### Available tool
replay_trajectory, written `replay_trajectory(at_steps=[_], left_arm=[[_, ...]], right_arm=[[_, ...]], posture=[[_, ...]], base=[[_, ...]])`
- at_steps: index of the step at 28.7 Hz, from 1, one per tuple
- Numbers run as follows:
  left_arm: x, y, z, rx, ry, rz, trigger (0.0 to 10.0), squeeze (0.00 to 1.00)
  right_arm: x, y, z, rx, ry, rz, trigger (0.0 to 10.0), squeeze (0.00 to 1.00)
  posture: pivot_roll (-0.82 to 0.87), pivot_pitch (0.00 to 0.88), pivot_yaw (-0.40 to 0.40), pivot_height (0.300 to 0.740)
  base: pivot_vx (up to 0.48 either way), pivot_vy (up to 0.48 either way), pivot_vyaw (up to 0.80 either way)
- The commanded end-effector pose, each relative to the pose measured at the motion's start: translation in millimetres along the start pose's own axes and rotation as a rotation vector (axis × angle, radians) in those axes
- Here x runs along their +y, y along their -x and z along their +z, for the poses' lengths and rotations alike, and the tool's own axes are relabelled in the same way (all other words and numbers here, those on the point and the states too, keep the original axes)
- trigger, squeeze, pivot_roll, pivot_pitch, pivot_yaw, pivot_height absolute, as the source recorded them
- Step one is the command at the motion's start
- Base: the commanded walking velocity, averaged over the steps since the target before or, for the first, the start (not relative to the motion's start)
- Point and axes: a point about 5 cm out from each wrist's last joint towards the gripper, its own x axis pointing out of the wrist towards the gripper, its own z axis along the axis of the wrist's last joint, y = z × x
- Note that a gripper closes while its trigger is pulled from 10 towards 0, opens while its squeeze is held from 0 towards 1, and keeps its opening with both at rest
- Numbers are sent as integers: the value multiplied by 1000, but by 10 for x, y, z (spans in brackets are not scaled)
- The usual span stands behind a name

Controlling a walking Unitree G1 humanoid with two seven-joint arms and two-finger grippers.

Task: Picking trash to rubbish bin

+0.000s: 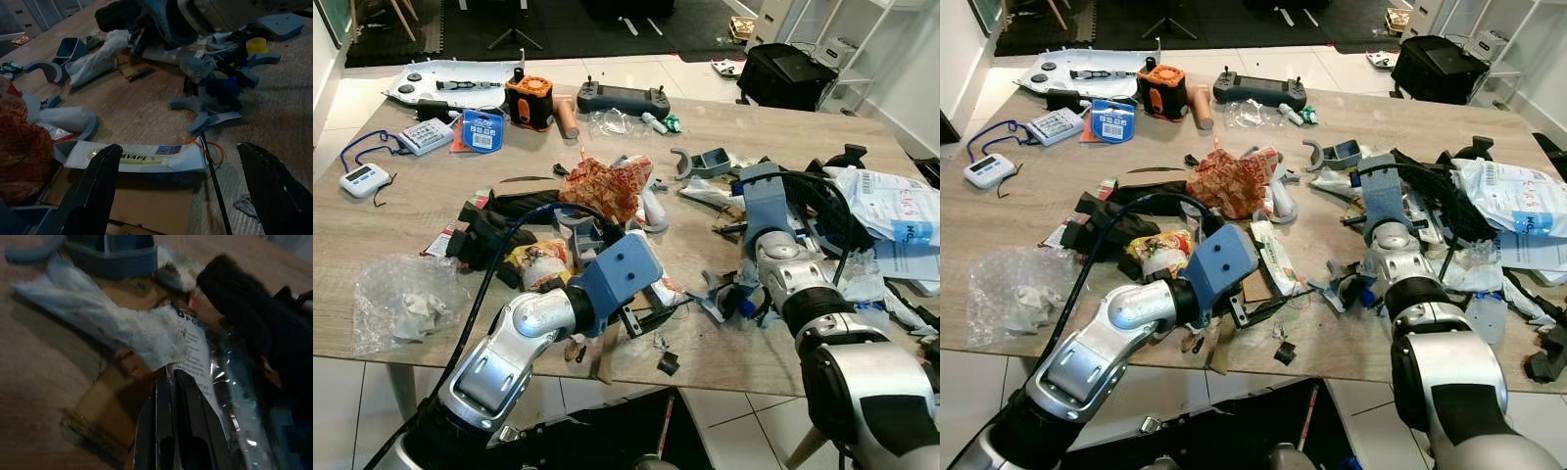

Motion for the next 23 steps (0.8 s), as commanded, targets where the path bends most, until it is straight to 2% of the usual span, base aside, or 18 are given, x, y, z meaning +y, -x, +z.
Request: replay_trajectory(at_steps=[1, 2, 5, 10, 12, 14, 16, 17, 19, 22, 23], left_arm=[[-14, 1, -28, 21, -11, -19, 10000, 0], [-14, 1, -28, 21, -11, -19, 10000, 0], [-8, 15, 6, -13, 17, -19, 10000, 0], [-11, 22, 22, -27, 35, -26, 10000, 0], [-15, 26, 27, -29, 31, -34, 10000, 0], [-15, 26, 27, -29, 31, -34, 10000, 0], [13, 38, 36, -36, 29, -39, 10000, 0], [13, 38, 36, -36, 29, -39, 10000, 0], [28, 40, 37, -37, 25, -40, 10000, 0], [31, 42, 37, -39, 25, -41, 10000, 0], [33, 42, 38, -41, 25, -41, 10000, 0]], right_arm=[[-1, -8, 120, -29, -29, -7, 0, 0], [-1, -8, 120, -29, -29, -7, 0, 0], [5, 14, 329, -105, -75, -23, 0, 0], [14, 35, 399, -134, -93, -23, 0, 0], [31, 114, 543, -193, -111, -14, 0, 0], [31, 114, 543, -193, -111, -14, 0, 0], [18, 375, 864, -305, -149, 47, 627, 0], [18, 375, 864, -305, -149, 47, 627, 0], [16, 585, 1054, -360, -205, 137, 392, 0], [7, 653, 1154, -390, -232, 197, 510, 0], [-13, 701, 1240, -420, -248, 241, 902, 0]], posture=[[-1, 173, -79, 740], [-1, 173, -79, 740], [0, 169, -76, 740], [0, 169, -76, 740], [0, 169, -61, 740], [0, 169, -61, 740], [-1, 160, -39, 740], [-1, 160, -39, 740], [-2, 150, -33, 740], [-4, 148, -28, 740], [-4, 148, -28, 740]], base=[[0, 0, 0], [0, 0, 0], [0, 0, 0], [0, 0, 0], [0, 0, 0], [0, 0, 0], [0, 0, 0], [0, 0, 0], [0, 0, 0], [0, 0, 0], [0, 0, 0]])
